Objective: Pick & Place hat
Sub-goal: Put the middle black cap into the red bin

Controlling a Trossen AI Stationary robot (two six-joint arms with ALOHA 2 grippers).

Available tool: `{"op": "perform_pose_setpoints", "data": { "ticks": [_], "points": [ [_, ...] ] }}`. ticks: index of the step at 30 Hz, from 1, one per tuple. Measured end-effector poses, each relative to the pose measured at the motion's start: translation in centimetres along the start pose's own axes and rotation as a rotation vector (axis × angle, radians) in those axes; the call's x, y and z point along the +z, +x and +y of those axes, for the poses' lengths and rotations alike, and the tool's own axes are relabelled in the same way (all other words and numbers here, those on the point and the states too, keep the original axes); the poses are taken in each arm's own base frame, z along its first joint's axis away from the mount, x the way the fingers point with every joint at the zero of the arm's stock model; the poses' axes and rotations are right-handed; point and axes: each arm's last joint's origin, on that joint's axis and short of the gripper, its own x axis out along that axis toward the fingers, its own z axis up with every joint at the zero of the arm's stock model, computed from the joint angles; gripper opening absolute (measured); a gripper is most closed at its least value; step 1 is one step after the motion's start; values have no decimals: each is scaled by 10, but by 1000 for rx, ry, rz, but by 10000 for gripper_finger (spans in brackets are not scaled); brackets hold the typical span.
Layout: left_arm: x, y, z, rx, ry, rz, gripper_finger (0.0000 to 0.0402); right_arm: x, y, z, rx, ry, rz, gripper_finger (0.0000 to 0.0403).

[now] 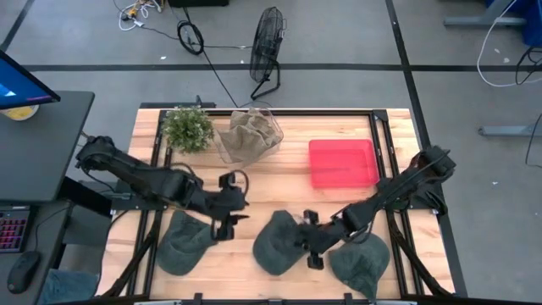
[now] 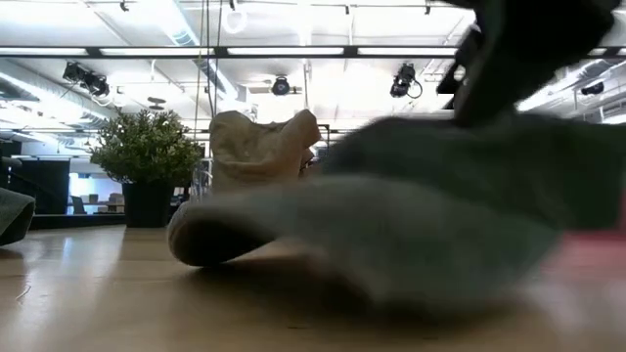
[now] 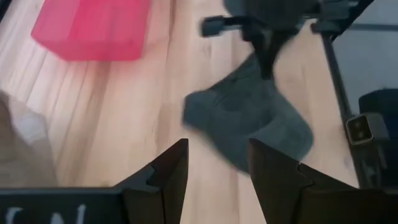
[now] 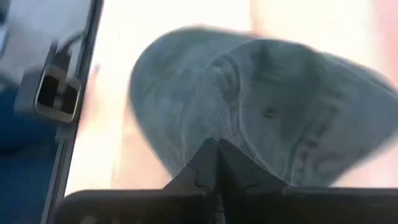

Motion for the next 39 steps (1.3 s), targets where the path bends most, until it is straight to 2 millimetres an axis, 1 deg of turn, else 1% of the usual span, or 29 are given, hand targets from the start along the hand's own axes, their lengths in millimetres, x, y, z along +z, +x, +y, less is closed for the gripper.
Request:
{"op": "perform_pose_setpoints", "data": {
  "ticks": [3,7,10,13,16,19,24,28,33,39],
  "points": [
    [-7,7,-16,26,25,15,167,12,-30,-4,-29,26,-71,6],
    [-15,20,-32,39,73,47,167,21,-81,-15,-123,22,-158,3],
    [-20,31,-39,43,97,79,167,21,-120,-28,-246,25,-222,3],
    [-24,43,-44,56,114,109,167,15,-154,-44,-398,19,-267,2],
    [-27,53,-46,78,125,127,167,6,-178,-60,-491,5,-241,2],
    [-30,59,-47,122,137,131,167,-3,-191,-75,-560,24,-179,1],
    [-29,62,-45,173,139,115,167,-20,-197,-97,-745,137,-48,1],
    [-28,63,-43,180,136,116,167,-29,-191,-111,-864,186,-17,1],
    [-28,63,-43,179,136,116,167,-47,-167,-126,-919,169,23,1],
    [-28,63,-43,179,137,116,167,-72,-134,-137,-880,128,41,1]
  ]
}}
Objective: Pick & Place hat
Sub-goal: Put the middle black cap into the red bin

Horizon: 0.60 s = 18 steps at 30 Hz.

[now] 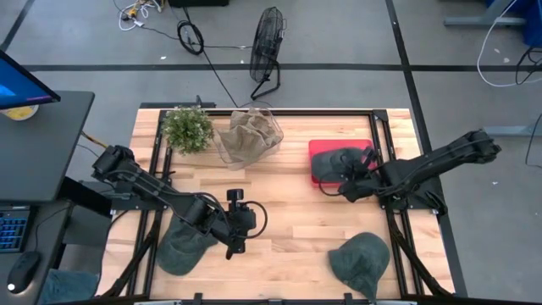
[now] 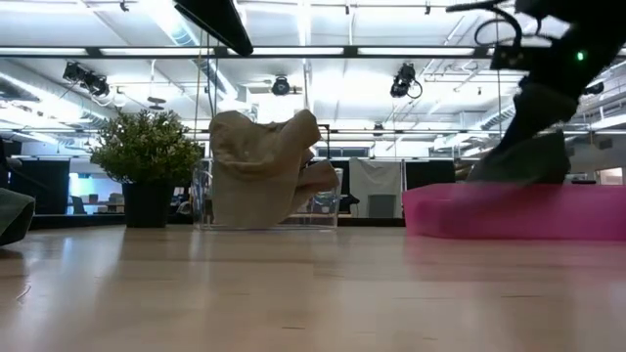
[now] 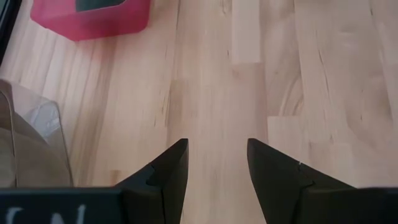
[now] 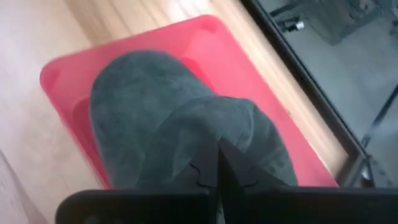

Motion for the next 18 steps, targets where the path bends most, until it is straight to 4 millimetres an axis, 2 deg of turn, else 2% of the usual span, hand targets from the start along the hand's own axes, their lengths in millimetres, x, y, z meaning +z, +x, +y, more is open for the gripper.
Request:
{"op": "perform_pose_setpoints", "data": {
  "ticks": [9,15,18],
  "points": [
    [1,1,2,4,-6,1,167,-21,20,6,-5,-45,-7,18],
    [0,0,1,-4,-5,4,167,-21,20,6,-4,-26,-6,68],
    [-1,0,0,-51,-1,31,167,-14,15,7,14,-2,-19,101]
  ]
}}
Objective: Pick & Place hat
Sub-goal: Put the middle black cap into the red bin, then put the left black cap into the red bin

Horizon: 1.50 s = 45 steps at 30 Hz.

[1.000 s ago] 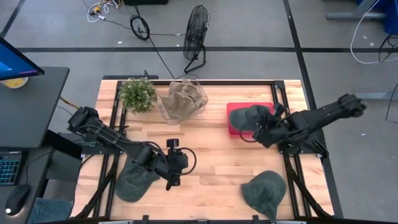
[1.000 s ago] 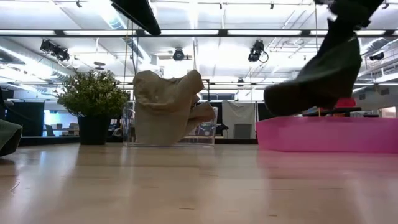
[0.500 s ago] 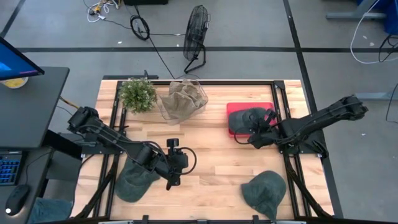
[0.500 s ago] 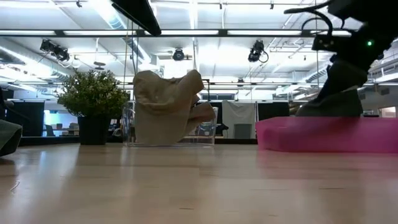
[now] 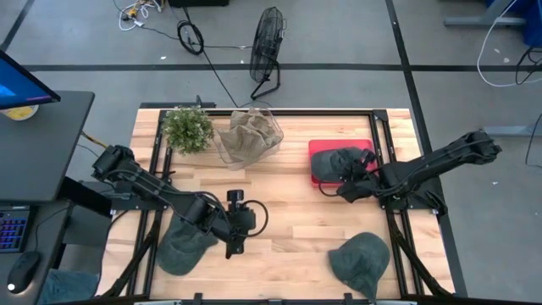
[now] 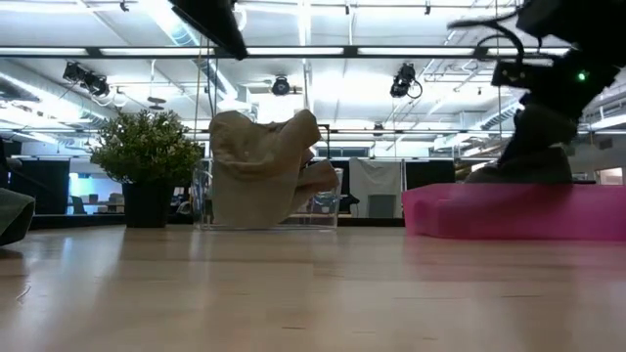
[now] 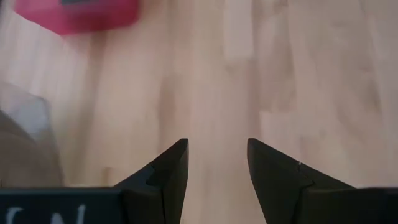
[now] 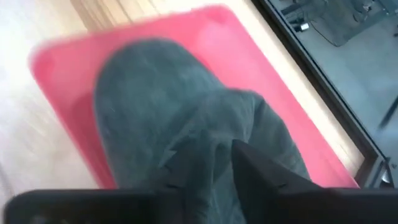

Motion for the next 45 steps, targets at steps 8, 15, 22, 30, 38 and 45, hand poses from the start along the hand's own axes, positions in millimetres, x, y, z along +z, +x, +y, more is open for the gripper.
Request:
{"op": "perform_pose_setpoints", "data": {
  "ticks": [8,15,22,30,38,45],
  "points": [
    [-27,-5,2,-76,-193,334,167,50,-34,-4,78,47,-116,167],
    [-57,-26,-6,62,-236,575,167,84,-60,6,340,119,-270,176],
    [-69,-40,-30,-27,-270,632,170,91,-68,34,533,50,-343,168],
    [-83,-49,-47,-22,-318,636,233,87,-54,73,543,-32,-307,174],
    [-124,-16,-58,-41,-342,630,266,85,-38,93,525,-73,-288,174],
    [-152,7,-52,-38,-341,655,256,95,-38,106,597,-129,-402,168]
  ]
}}
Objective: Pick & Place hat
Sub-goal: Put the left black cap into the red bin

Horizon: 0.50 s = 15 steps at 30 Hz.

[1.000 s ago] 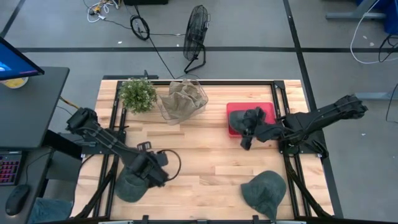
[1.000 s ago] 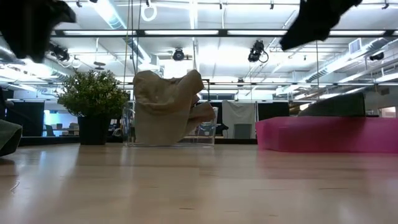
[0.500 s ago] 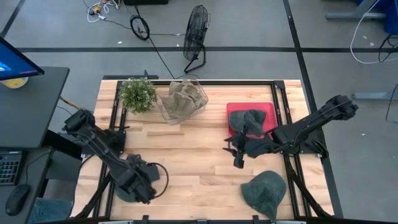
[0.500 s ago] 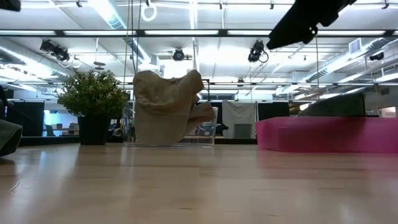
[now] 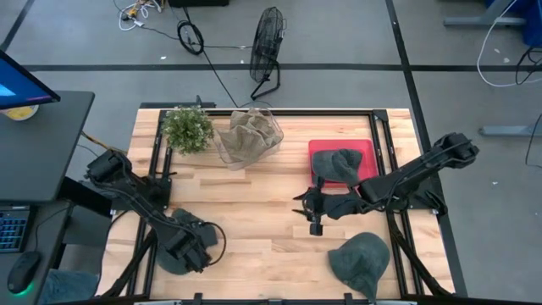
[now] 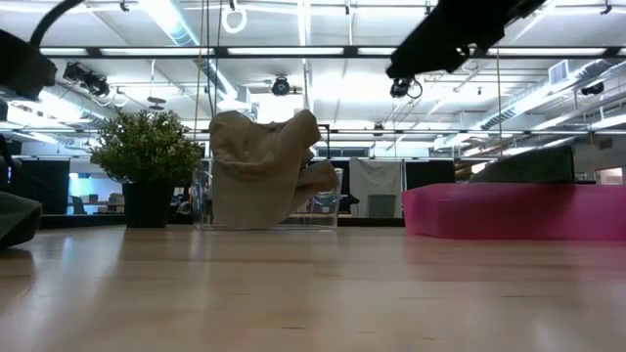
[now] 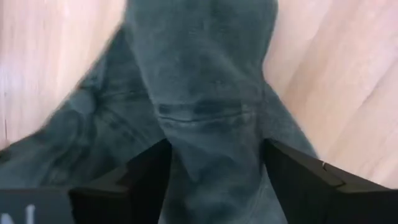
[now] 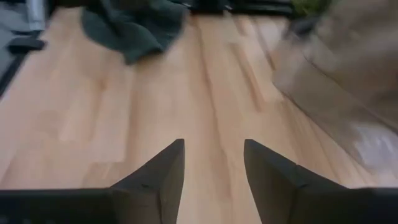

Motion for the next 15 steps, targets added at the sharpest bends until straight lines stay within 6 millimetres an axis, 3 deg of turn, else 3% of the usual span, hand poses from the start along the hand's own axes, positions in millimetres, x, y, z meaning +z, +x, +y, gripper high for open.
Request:
{"op": "perform_pose_setpoints", "data": {
  "ticks": [4,7,12,15],
  "points": [
    [-1,5,1,-8,110,-29,224,3,10,7,54,-61,-60,157],
    [4,2,-2,-21,187,-67,167,4,19,12,76,-71,-99,146],
    [24,-16,-10,-46,291,-163,33,2,37,22,193,-97,-155,135],
    [42,-31,-12,-31,281,-274,15,5,48,27,265,-84,-241,139]
  ]
}}
